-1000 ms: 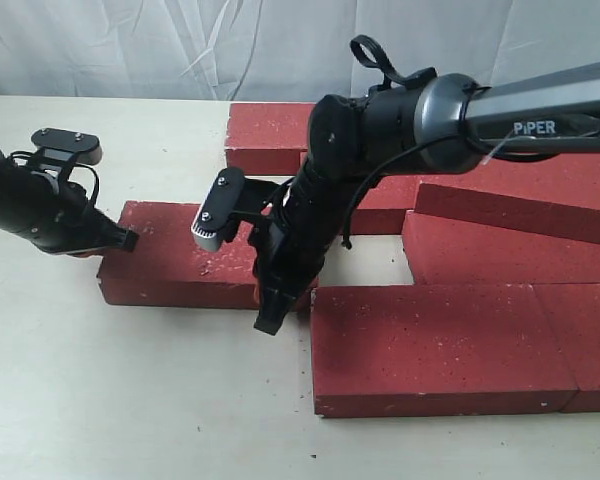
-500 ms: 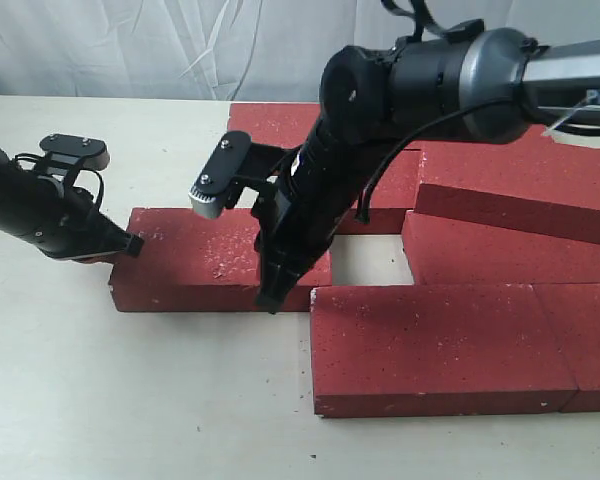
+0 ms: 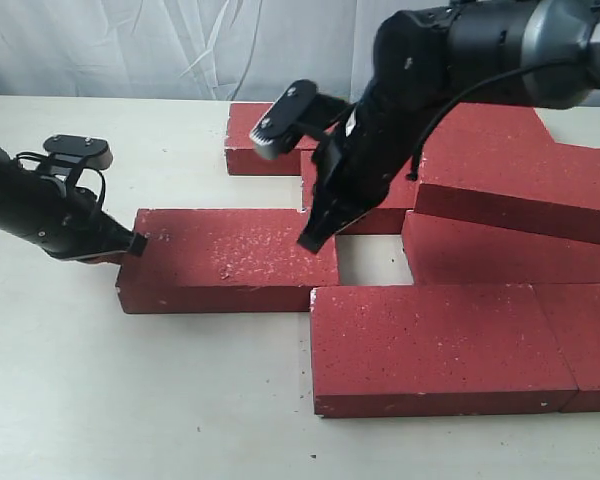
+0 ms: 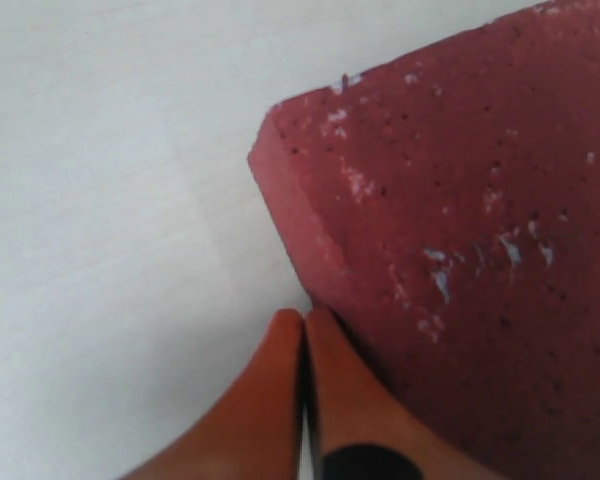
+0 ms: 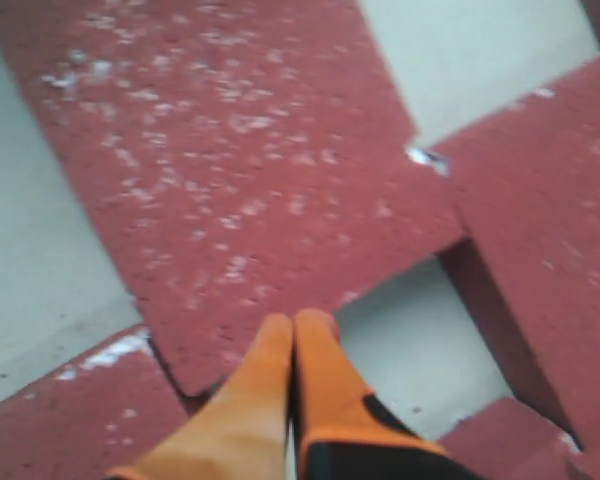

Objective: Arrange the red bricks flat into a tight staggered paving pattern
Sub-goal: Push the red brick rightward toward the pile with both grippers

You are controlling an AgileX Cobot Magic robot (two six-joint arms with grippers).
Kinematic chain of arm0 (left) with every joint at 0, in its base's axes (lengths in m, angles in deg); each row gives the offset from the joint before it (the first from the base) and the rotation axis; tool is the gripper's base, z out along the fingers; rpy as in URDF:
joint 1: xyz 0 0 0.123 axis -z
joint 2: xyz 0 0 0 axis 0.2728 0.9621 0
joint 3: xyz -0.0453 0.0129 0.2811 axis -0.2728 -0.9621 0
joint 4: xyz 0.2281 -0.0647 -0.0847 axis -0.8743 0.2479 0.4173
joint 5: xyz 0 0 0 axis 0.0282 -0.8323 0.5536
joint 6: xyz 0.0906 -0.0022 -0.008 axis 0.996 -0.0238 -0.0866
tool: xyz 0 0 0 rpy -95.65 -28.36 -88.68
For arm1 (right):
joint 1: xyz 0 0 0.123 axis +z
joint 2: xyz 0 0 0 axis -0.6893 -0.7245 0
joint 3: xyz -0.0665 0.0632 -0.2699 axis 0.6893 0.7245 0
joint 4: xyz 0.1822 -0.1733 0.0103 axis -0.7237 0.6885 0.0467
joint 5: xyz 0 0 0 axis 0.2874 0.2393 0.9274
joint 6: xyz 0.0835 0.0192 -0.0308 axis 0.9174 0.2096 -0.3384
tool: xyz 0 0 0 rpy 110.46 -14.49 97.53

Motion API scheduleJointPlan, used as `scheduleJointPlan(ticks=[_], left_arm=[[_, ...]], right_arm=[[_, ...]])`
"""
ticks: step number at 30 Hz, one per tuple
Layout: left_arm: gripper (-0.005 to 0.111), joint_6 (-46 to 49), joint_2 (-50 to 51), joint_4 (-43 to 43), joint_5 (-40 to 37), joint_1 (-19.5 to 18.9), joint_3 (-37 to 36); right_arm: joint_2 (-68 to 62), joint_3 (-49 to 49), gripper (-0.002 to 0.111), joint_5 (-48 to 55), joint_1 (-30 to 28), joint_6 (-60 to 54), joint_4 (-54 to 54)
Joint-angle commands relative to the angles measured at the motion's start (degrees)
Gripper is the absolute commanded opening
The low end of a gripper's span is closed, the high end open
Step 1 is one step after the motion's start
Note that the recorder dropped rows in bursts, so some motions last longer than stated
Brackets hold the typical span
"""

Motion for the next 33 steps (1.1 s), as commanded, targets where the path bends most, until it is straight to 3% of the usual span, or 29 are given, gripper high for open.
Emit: scheduleJointPlan(ticks=[1, 5, 13, 24, 33], left_arm=[[0.0, 3.26, -0.12, 3.69, -0.96, 0.21, 0.11], [0.0, 4.28, -0.12, 5.28, -1.8, 0.29, 0.11], [0.0, 4.28, -0.12, 5.28, -1.3, 0.29, 0.11], [0.0, 5.66, 1.34, 5.17, 1.97, 5.99, 0.75], [0.0, 5.66, 5.9, 5.76, 1.72, 8.34, 3.36]], right_arm=[[2.45, 1.78, -0.001, -3.27, -5.69, 1.91, -0.96], [5.0, 3.9, -0.001, -7.19, -8.63, 1.91, -3.2], [7.13, 5.02, -0.001, -8.34, -8.58, 1.91, -3.34], [7.13, 5.02, -0.001, -8.81, -8.58, 1.8, -4.4], [7.13, 5.02, -0.001, -8.81, -8.58, 1.8, -4.4]])
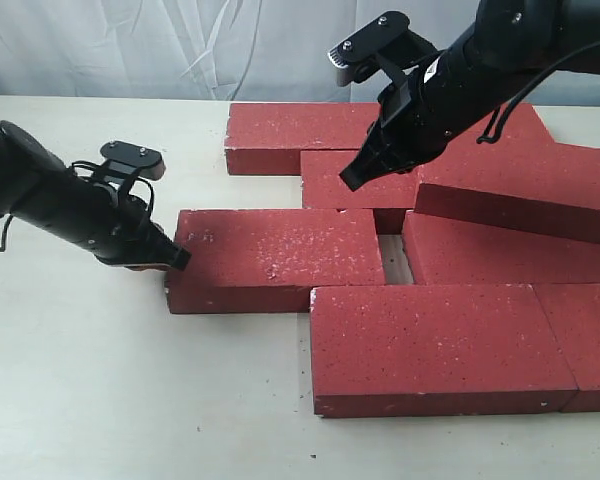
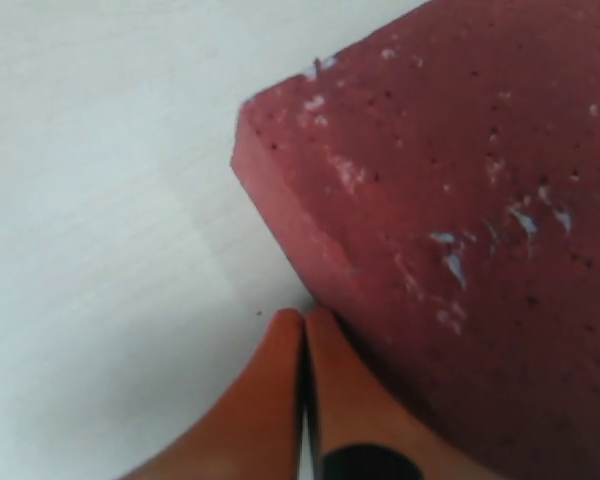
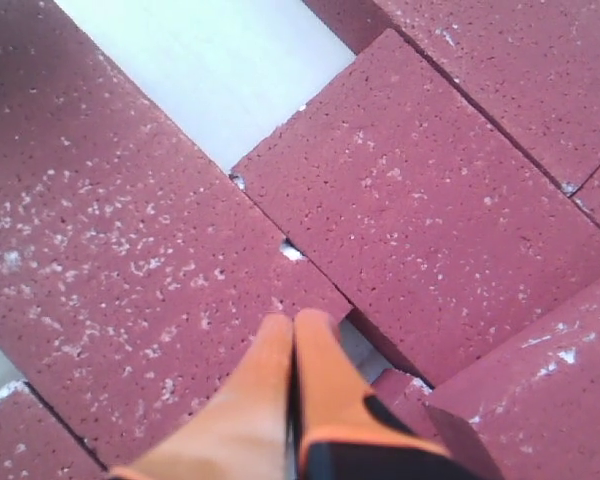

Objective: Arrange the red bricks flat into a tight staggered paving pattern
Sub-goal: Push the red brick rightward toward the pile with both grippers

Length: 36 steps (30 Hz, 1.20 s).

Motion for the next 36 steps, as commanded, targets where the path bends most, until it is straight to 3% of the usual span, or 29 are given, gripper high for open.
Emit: scheduleJointPlan(ticks=[1, 7, 18, 36], left_arm=[[0.0, 0.16, 2.19, 1.03, -1.19, 0.74, 1.68], [0.0, 0.16, 2.32, 1.26, -1.76, 1.52, 2.21], [0.0, 0.16, 2.32, 1.92, 1.18, 6.36, 2.68], [0.0, 0.16, 2.32, 2.87, 1.62, 6.35, 2.68]], right_arm=[[0.41, 0.33, -0.001, -0.54, -0.26, 0.01, -0.12], [0.41, 0.33, -0.001, -0.54, -0.26, 0.01, -0.12], [0.41, 0.33, -0.001, -0.54, -0.26, 0.01, -0.12], [0.41, 0.33, -0.001, -0.54, -0.26, 0.01, -0.12]])
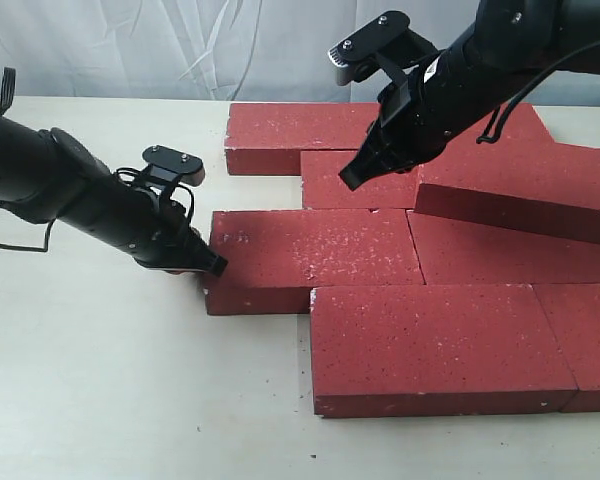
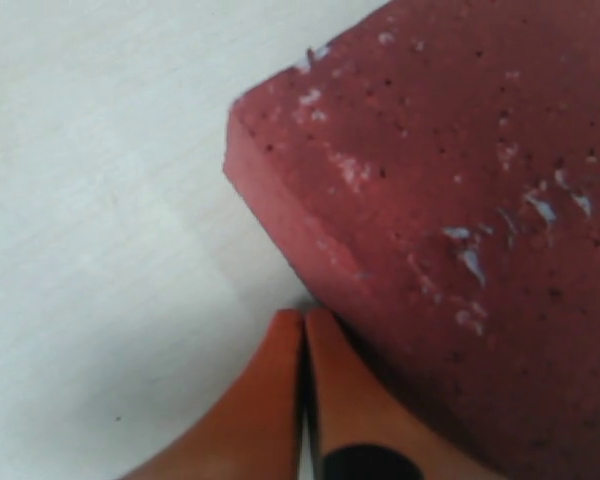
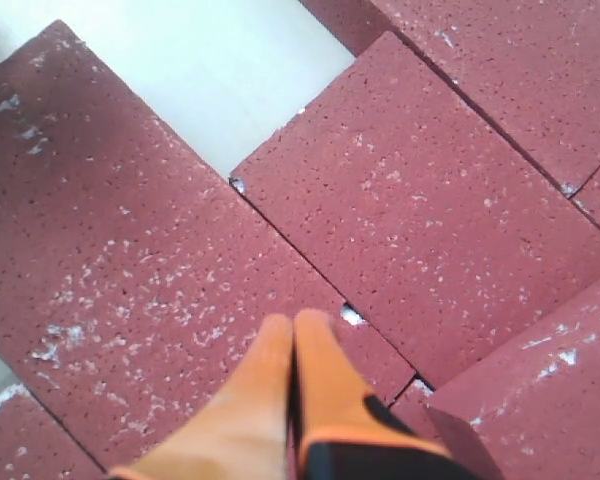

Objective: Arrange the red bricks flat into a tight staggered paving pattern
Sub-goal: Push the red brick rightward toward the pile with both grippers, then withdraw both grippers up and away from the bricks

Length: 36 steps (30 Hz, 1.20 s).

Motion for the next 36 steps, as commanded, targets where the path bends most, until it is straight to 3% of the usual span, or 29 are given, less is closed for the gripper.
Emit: scheduleJointPlan(ticks=[1, 8, 20, 23, 30, 36], left_arm=[[0.0, 0.16, 0.03, 0.36, -0.27, 0.09, 0.21], [0.0, 0.05, -0.46, -1.75, 0.66, -0.55, 0.21], [0.0, -0.07, -1.81, -2.3, -0.35, -5.92, 0.21], [0.0, -0.07, -4.19, -3.35, -2.47, -6.47, 0.21], [0.0, 0.15, -12.5, -2.22, -5.68, -4.15, 0.21], [0.0, 14.73, -12.28, 14.57, 5.99, 2.06, 1.25]], right_arm=[[0.41, 0.33, -0.001, -0.4, -0.26, -0.04, -0.14], [0.41, 0.33, -0.001, -0.4, -0.26, -0.04, -0.25], [0.41, 0.33, -0.001, -0.83, -0.26, -0.16, 0.39], [1.46, 1.28, -0.001, -4.85, -1.05, 1.3, 4.21], [11.86, 11.18, -0.001, -18.1, -9.29, 6.06, 6.28], [15.49, 17.44, -0.001, -25.12, -20.68, 8.05, 4.91]])
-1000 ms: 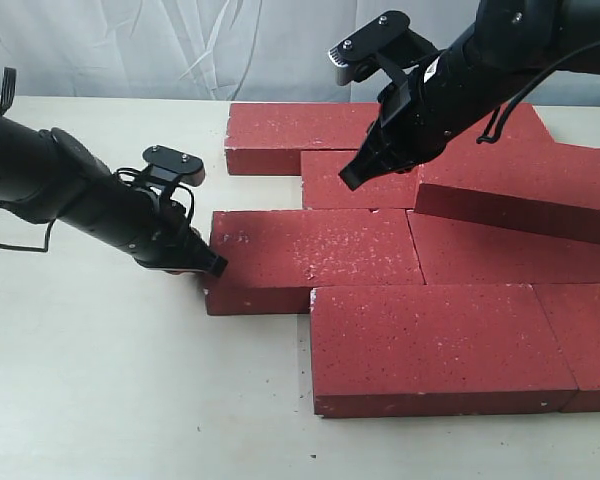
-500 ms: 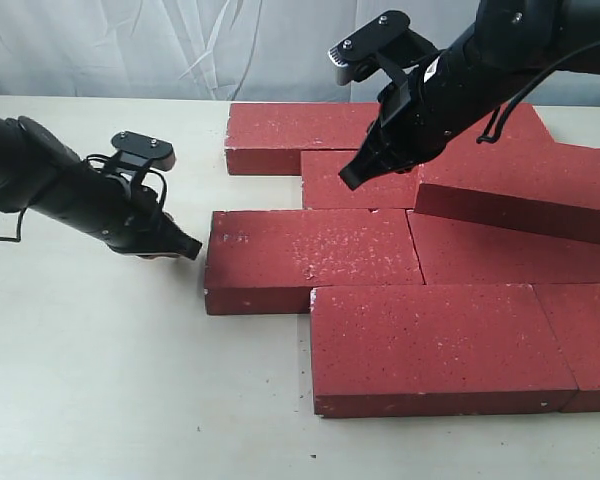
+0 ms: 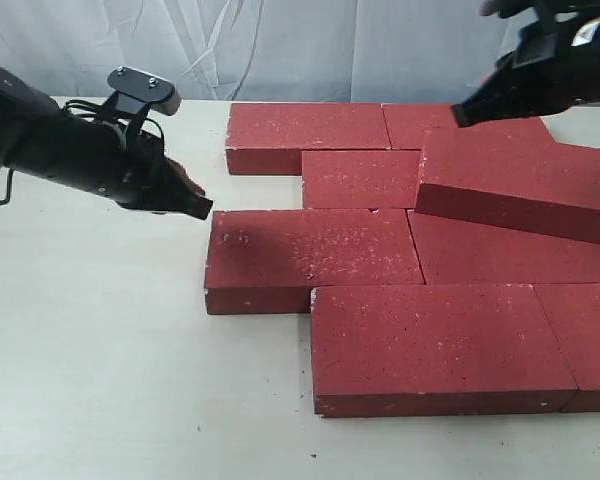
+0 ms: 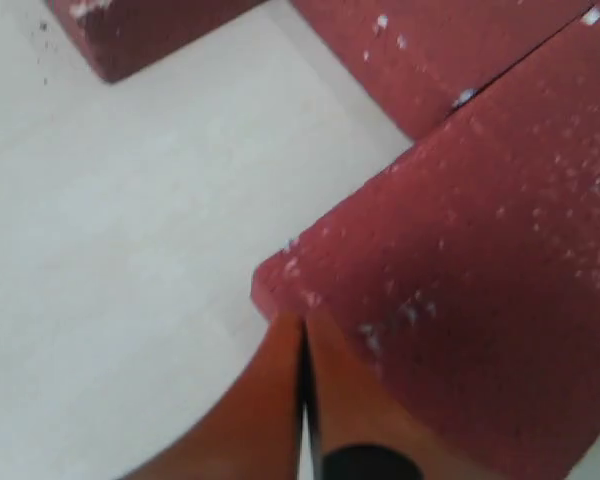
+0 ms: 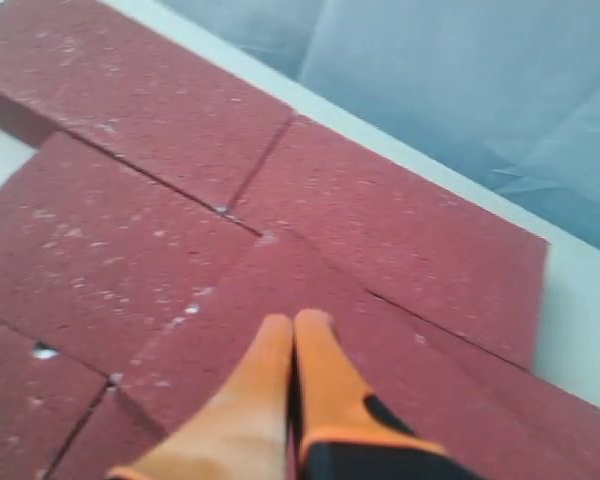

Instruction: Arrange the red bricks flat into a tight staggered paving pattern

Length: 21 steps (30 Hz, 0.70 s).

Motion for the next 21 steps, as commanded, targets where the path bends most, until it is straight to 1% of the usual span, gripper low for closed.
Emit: scheduleJointPlan(ticks=[1, 3, 5, 6, 8, 10, 12, 19, 21], left_arm=[[0.0, 11.62, 0.48, 13.16, 7.43, 4.58, 2.01], [0.0, 11.62, 1.88, 13.5, 5.36, 5.81, 5.18], [0.0, 11.3, 3.64, 13.39, 3.89, 6.34, 8.86], [0.0, 10.37, 5.38, 13.27, 2.91, 6.68, 11.54], [0.0, 7.05, 8.04, 10.87, -0.07, 6.93, 15.33], [0.0, 2.07, 11.43, 5.82, -4.05, 7.79, 20.38], [0.0, -3.09, 14.61, 0.49, -5.13, 9.41, 25.25], [0.0, -16.05, 24.52, -11.38, -5.14, 15.74, 39.73], [0.0, -21.49, 27.34, -15.64, -5.0, 17.23, 43.72]], right_arm=[[1.01, 4.14, -0.001, -5.93, -9.43, 3.08, -1.24], [0.14, 4.61, -0.001, -5.59, -13.92, 3.73, -1.72], [-0.93, 4.61, -0.001, -4.55, -17.16, 3.73, -1.72], [-1.65, 4.61, -0.001, -4.04, -19.29, 3.73, -1.82], [-2.99, 4.61, -0.001, -4.12, -22.03, 4.16, -2.97], [-4.42, 4.61, -0.001, -4.97, -24.47, 4.55, -3.31], [-5.69, 4.61, -0.001, -5.2, -26.3, 4.55, -3.31], [-9.82, 4.61, -0.001, -8.09, -30.37, 4.6, -3.31], [-10.82, 4.61, -0.001, -9.06, -30.9, 4.6, -3.31]])
